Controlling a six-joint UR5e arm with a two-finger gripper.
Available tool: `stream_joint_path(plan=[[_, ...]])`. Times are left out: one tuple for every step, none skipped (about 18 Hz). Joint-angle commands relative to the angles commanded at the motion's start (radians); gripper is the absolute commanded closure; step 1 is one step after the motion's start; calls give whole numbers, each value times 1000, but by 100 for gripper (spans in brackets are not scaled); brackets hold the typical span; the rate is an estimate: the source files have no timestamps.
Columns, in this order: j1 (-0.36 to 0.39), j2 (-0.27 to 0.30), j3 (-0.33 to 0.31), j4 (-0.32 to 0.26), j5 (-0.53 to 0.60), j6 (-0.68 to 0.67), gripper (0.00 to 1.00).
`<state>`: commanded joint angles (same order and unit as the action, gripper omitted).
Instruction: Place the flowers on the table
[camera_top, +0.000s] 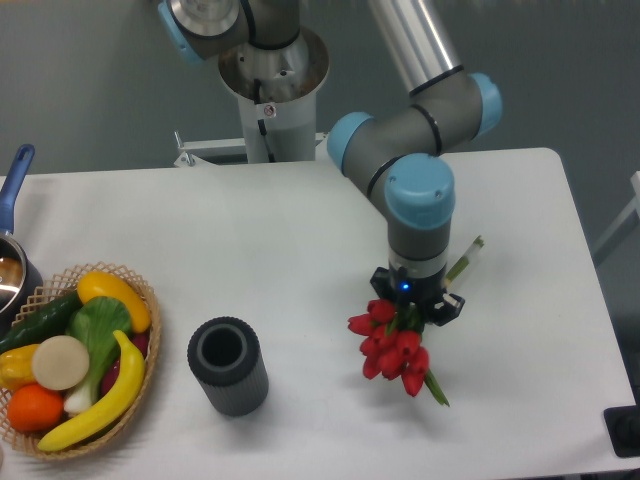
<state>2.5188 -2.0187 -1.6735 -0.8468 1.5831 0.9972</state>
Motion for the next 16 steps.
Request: stream_joint_path(plan=[[0,2,-6,2,1,-5,0],[0,2,-8,2,1,-6,0],[0,6,-11,3,1,-12,0],[0,8,-14,6,0,-25,0],[2,9,-17,17,0,-28,0],[3,12,-20,29,1,-28,0],[5,21,-18,34,1,-31,0],[8,26,-18,34,0,-29,0],[17,31,-20,34,0,-25,0],[23,35,-20,37,1,-20,0],[28,46,-18,38,1,-14,0],[47,57,-15,40,0,-11,0],[70,64,-15,41,-6,-2,0],[80,67,-18,41,-6,12,0],[81,67,-18,41,-6,27,0],[81,67,-20,41,-5,35,0]])
